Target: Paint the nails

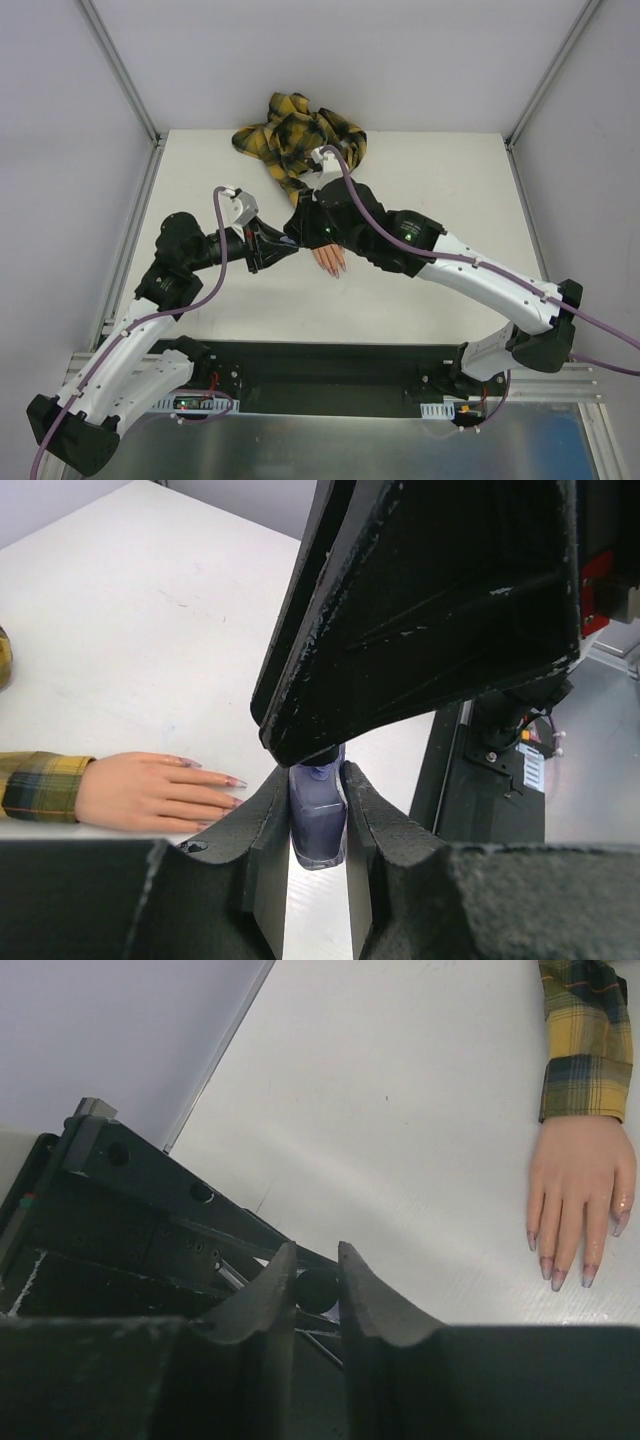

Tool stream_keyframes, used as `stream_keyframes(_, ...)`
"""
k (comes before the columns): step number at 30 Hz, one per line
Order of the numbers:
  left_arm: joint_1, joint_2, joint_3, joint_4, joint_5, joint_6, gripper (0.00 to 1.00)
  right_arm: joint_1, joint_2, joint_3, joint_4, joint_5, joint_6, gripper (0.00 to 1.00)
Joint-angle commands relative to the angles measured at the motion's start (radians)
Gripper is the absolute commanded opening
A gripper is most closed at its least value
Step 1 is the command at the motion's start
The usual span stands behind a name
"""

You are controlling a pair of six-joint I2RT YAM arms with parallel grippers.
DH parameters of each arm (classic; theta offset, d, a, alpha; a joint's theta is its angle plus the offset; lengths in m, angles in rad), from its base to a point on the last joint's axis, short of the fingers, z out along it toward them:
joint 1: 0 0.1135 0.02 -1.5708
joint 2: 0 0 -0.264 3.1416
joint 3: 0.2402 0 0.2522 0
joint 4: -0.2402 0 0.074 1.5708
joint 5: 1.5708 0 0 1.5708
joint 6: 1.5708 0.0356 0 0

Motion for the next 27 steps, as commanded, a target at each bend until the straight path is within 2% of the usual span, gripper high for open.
stream_keyframes(1, -0.006, -0.028, -0.004, 0.092, 0.027, -0.028, 0.00, -0.002, -0.043, -0.032, 0.023, 0.010, -0.039, 0.14)
stream_keyframes(2, -0.006, -0.031, -0.007, 0.097, 0.050, -0.034, 0.00, -0.004, -0.051, -0.040, 0.024, 0.002, -0.059, 0.04)
stream_keyframes(3, -0.006, -0.030, -0.007, 0.104, 0.070, -0.040, 0.00, -0.005, -0.057, -0.048, 0.039, -0.010, -0.087, 0.01)
stream_keyframes(4, -0.006, -0.030, -0.006, 0.132, 0.107, -0.048, 0.00, -0.005, -0.077, -0.071, 0.056, -0.092, -0.199, 0.01)
stream_keyframes(6, -0.006, -0.030, -0.017, 0.213, 0.277, -0.112, 0.00, -0.019, -0.109, -0.110, 0.130, -0.209, -0.364, 0.01)
stream_keyframes(7, -0.007, -0.030, -0.046, 0.365, 0.335, -0.222, 0.00, -0.028, -0.168, -0.208, 0.183, -0.462, -0.577, 0.01)
stream_keyframes(8, -0.007, -0.031, -0.066, 0.476, 0.430, -0.288, 0.00, -0.047, -0.205, -0.288, 0.313, -0.651, -0.663, 0.00)
stream_keyframes(9, -0.007, -0.030, -0.085, 0.565, 0.457, -0.350, 0.00, -0.101, -0.242, -0.359, 0.395, -0.828, -0.718, 0.00)
stream_keyframes(10, -0.009, -0.030, -0.105, 0.627, 0.475, -0.429, 0.00, -0.138, -0.271, -0.412, 0.479, -0.999, -0.692, 0.00)
stream_keyframes(11, -0.012, -0.031, -0.109, 0.682, 0.492, -0.444, 0.00, -0.216, -0.252, -0.390, 0.492, -1.101, -0.615, 0.00)
stream_keyframes(13, -0.016, -0.030, -0.107, 0.686, 0.511, -0.446, 0.00, -0.248, -0.198, -0.312, 0.384, -1.210, -0.622, 0.00)
stream_keyframes(18, -0.016, -0.036, -0.110, 0.640, 0.479, -0.407, 0.00, -0.234, -0.230, -0.356, 0.399, -1.135, -0.580, 0.00)
stream_keyframes(19, -0.015, -0.040, -0.109, 0.625, 0.462, -0.381, 0.00, -0.231, -0.238, -0.359, 0.399, -1.080, -0.567, 0.00)
stream_keyframes(20, -0.016, -0.040, -0.107, 0.599, 0.443, -0.364, 0.00, -0.222, -0.244, -0.361, 0.397, -1.045, -0.553, 0.05)
stream_keyframes(21, -0.016, -0.040, -0.103, 0.541, 0.428, -0.343, 0.00, -0.219, -0.249, -0.359, 0.396, -0.996, -0.506, 0.16)
stream_keyframes(22, -0.016, -0.045, -0.092, 0.496, 0.388, -0.290, 0.00, -0.214, -0.258, -0.353, 0.391, -0.877, -0.477, 0.35)
stream_keyframes(24, -0.016, -0.051, -0.080, 0.365, 0.315, -0.239, 0.00, -0.194, -0.265, -0.303, 0.333, -0.755, -0.393, 0.46)
stream_keyframes(25, -0.016, -0.059, -0.067, 0.320, 0.222, -0.178, 0.00, -0.182, -0.265, -0.280, 0.299, -0.602, -0.373, 0.55)
stream_keyframes(27, -0.016, -0.063, -0.055, 0.243, 0.137, -0.128, 0.00, -0.122, -0.256, -0.222, 0.181, -0.448, -0.345, 0.60)
